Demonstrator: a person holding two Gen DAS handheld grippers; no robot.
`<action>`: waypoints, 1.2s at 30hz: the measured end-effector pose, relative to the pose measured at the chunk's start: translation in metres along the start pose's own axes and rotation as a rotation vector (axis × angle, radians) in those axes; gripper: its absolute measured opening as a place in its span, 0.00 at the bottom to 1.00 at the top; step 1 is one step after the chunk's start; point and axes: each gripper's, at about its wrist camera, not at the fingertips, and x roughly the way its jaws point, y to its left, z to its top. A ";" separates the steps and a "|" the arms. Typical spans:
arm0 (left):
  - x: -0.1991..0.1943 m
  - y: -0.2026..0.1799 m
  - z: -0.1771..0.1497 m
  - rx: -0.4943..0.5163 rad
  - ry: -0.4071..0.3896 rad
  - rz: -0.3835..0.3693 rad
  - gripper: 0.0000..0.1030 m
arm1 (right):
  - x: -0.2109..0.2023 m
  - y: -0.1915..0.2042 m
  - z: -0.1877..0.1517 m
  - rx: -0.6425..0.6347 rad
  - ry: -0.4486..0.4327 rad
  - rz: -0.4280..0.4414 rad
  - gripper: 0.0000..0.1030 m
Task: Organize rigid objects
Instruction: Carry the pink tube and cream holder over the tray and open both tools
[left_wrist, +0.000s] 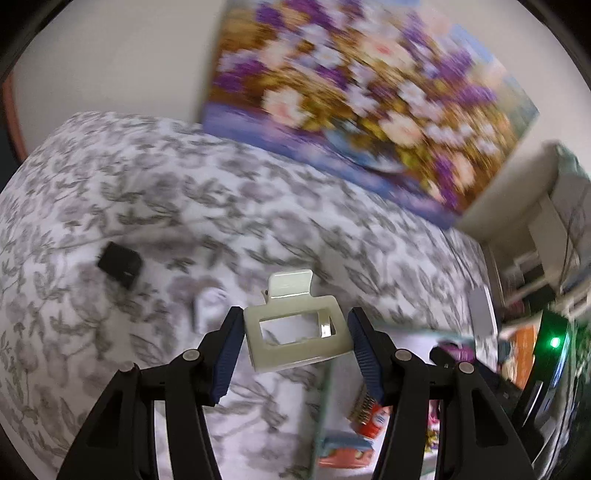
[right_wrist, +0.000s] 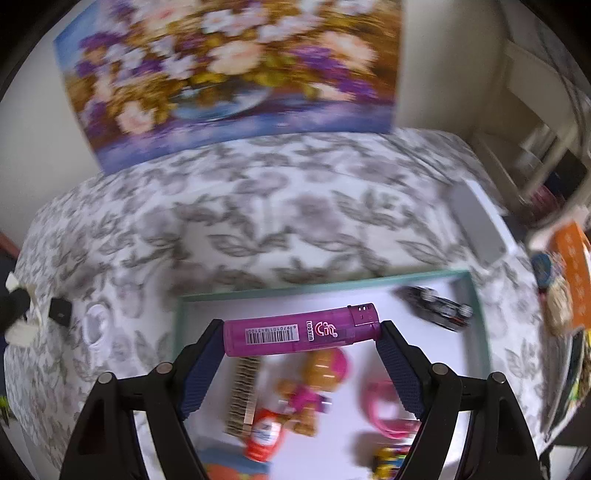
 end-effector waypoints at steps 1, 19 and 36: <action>0.002 -0.008 -0.004 0.016 0.008 -0.007 0.57 | 0.000 -0.009 0.000 0.018 0.003 -0.008 0.81; 0.090 -0.087 -0.043 0.174 0.175 0.006 0.58 | 0.033 -0.068 -0.006 0.105 0.089 -0.020 0.81; 0.103 -0.089 -0.047 0.191 0.222 0.052 0.61 | 0.052 -0.069 -0.012 0.110 0.147 -0.002 0.82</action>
